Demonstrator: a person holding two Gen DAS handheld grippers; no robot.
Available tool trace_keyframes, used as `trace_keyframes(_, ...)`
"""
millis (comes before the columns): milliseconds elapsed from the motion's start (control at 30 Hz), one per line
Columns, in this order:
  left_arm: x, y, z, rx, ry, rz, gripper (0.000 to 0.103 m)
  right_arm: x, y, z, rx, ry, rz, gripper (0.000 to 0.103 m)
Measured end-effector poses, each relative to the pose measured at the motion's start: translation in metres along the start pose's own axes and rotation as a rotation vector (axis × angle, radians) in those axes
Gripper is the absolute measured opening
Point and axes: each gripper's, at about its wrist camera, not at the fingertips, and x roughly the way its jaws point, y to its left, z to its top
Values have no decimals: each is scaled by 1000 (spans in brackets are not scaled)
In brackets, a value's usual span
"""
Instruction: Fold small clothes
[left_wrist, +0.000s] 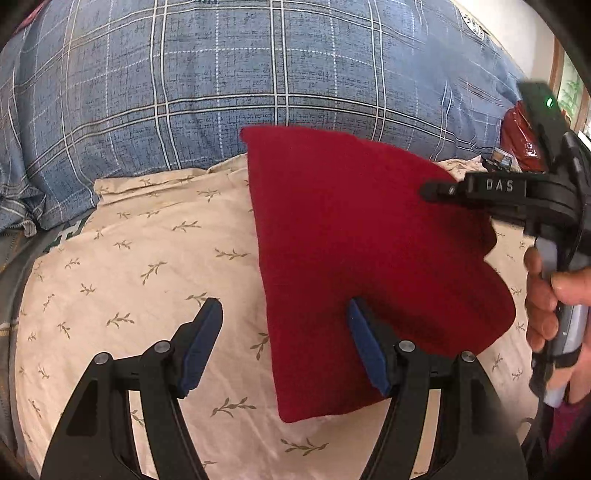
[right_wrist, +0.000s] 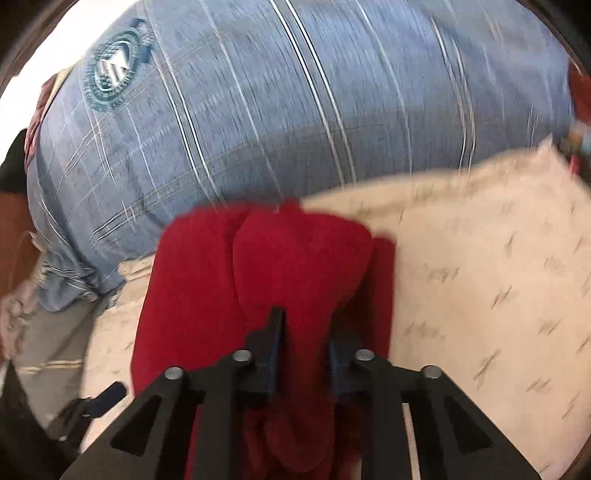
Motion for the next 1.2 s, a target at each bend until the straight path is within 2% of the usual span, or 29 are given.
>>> trace_keyframes(67, 1, -3, 2, 3, -3, -5, 70, -7, 7, 1, -83, -52, -77, 15)
trace_keyframes(167, 11, -5, 3, -22, 6, -7, 74, 21, 3, 3, -108, -3, -127, 16)
trace_keyframes(200, 13, -6, 3, -30, 6, -11, 74, 25, -1, 3, -97, 2, -114, 16)
trace_keyframes(267, 13, -7, 2, -38, 5, -8, 74, 12, -4, 4, -85, -11, -107, 31)
trace_keyframes(367, 11, -8, 2, -26, -2, 0, 74, -25, 3, 0, -72, -71, -92, 32)
trace_keyframes(500, 10, -7, 2, -39, 0, -1, 74, -51, 31, -25, -154, -53, 41, 32)
trace_keyframes(567, 9, -7, 1, -35, -4, 5, 74, -46, 40, -38, -211, -26, 24, 28)
trace_keyframes(667, 8, -8, -1, -34, -4, 10, 74, -21, 34, -52, -223, 42, -71, 26)
trace_keyframes(800, 7, -9, -3, -26, -4, 16, 74, -16, 31, -59, -228, 32, -69, 26)
trace_keyframes(1000, 5, -8, -3, -34, -3, 15, 74, -42, 31, -60, -179, 12, -47, 34)
trace_keyframes(1067, 4, -8, -3, -33, -2, 16, 74, -47, 30, -62, -156, 2, -34, 46)
trace_keyframes(1200, -1, -6, -5, -35, -1, 9, 74, -47, 29, -65, -137, 24, -15, 48)
